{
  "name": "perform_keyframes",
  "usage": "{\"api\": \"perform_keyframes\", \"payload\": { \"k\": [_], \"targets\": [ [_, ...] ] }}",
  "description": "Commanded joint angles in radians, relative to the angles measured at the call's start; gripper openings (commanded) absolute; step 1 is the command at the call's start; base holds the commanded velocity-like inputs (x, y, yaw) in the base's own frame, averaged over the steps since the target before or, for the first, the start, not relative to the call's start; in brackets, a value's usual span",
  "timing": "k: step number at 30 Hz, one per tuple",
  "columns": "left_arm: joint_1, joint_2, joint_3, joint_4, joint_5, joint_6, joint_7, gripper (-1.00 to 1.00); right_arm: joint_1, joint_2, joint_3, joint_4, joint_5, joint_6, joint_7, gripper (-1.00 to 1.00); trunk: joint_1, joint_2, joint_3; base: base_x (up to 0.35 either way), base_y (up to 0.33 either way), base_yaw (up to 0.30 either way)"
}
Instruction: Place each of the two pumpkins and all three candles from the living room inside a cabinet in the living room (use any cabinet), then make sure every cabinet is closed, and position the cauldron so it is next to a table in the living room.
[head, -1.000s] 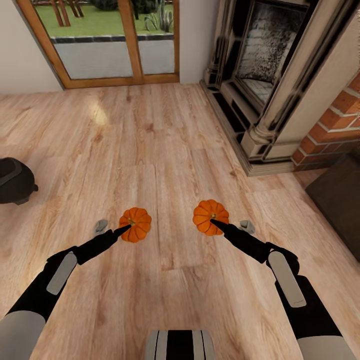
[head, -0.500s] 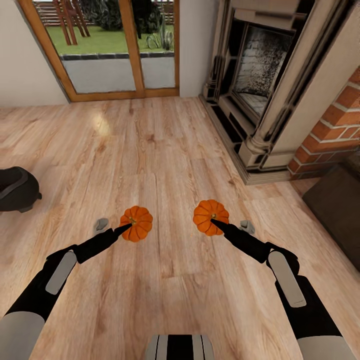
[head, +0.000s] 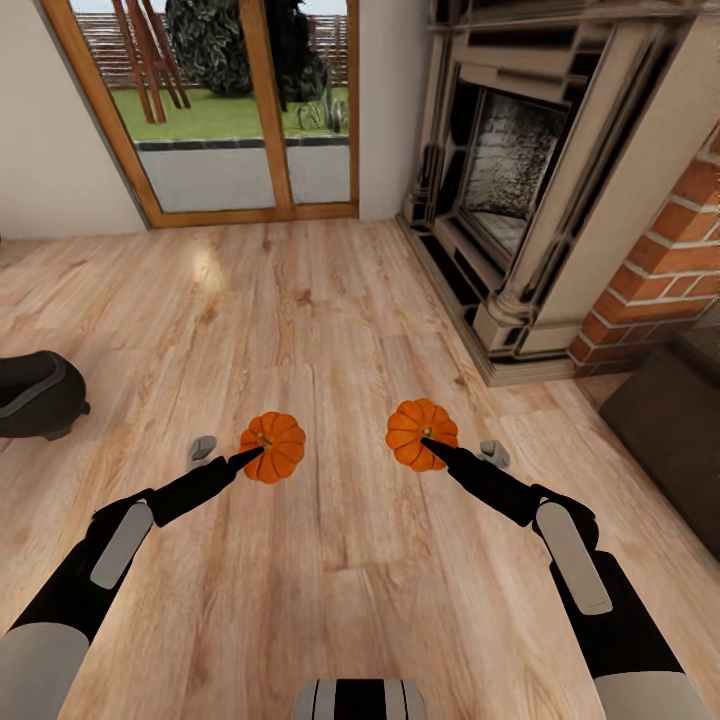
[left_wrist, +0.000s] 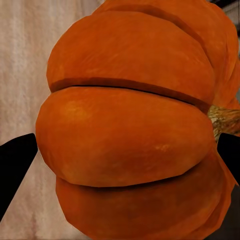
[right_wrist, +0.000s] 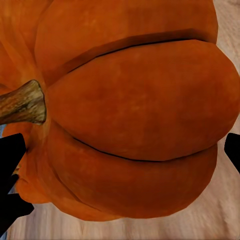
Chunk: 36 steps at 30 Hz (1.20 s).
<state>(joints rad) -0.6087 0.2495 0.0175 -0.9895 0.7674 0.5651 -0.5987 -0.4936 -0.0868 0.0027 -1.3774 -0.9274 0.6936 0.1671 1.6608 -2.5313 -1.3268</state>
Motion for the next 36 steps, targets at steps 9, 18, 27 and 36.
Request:
{"api": "perform_keyframes", "payload": {
  "k": [9,18,27,36],
  "targets": [
    [0.000,0.000,0.001,0.000,0.004,0.007,-0.001,-1.00,0.001,-0.001,0.000,0.000,-0.001,0.003,0.002,-1.00,-0.004,0.002,0.034,0.000,0.000,0.000],
    [0.000,0.000,0.001,0.000,0.007,0.009,-0.005,-1.00,0.001,-0.001,0.000,0.000,0.000,0.003,0.002,-1.00,-0.005,0.002,0.047,0.000,0.000,-0.031],
    [0.000,0.000,0.001,0.000,0.012,0.010,-0.007,-1.00,0.001,-0.001,-0.001,-0.001,0.000,0.003,0.002,-1.00,-0.005,0.002,0.060,-0.088,0.000,-0.064],
    [0.021,0.000,0.002,-0.036,0.012,0.010,-0.005,-1.00,0.002,-0.001,-0.001,-0.002,0.000,0.003,0.003,-1.00,-0.005,0.002,0.074,-0.318,0.000,-0.066]
  ]
}}
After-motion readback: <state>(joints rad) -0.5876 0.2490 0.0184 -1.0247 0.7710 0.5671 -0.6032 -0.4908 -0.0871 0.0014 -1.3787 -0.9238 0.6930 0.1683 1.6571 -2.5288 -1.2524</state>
